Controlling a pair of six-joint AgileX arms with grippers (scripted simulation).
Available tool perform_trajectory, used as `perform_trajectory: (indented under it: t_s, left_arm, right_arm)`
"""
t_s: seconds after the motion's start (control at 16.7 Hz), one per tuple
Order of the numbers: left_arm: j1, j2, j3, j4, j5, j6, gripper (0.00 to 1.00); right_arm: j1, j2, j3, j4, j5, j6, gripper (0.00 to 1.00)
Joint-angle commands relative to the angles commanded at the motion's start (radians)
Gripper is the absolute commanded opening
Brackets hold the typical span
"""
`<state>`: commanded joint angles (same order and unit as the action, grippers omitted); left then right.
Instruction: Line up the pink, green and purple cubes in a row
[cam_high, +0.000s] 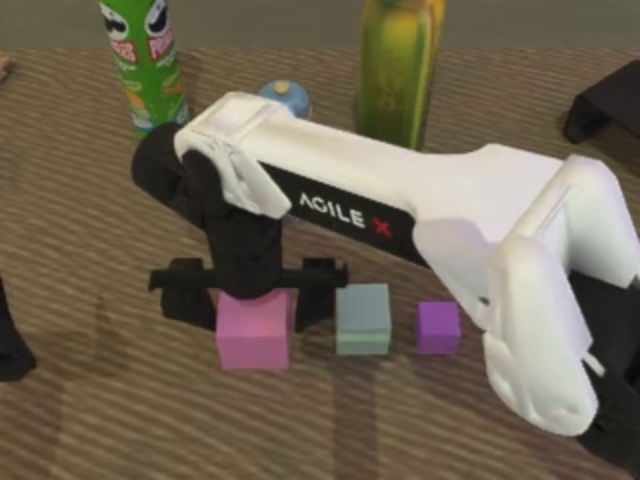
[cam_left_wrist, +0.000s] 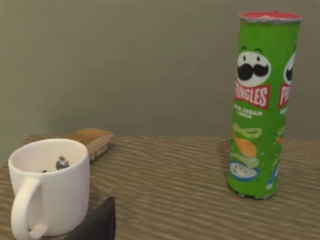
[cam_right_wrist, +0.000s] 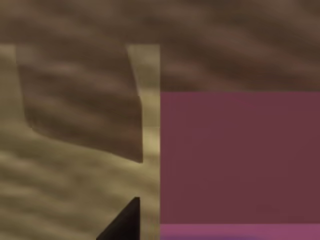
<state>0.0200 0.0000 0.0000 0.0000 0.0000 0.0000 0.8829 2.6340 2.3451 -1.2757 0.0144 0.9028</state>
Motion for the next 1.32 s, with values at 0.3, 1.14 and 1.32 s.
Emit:
perform_trajectory:
  t_s: [0.3, 1.14, 1.32]
  left_arm:
    - [0.0, 0.0, 0.0, 0.0, 0.0, 0.0, 1.0]
    - [0.0, 0.0, 0.0, 0.0, 0.0, 0.0, 1.0]
    - [0.0, 0.0, 0.0, 0.0, 0.0, 0.0, 1.0]
  right_arm:
    - [0.0, 0.0, 0.0, 0.0, 0.0, 0.0, 1.0]
    - [0.007, 0.119, 0.46, -0.334, 0.001, 0.003, 1.0]
    - [0.007, 0.139, 0.549, -0.409, 0.002, 0.001, 1.0]
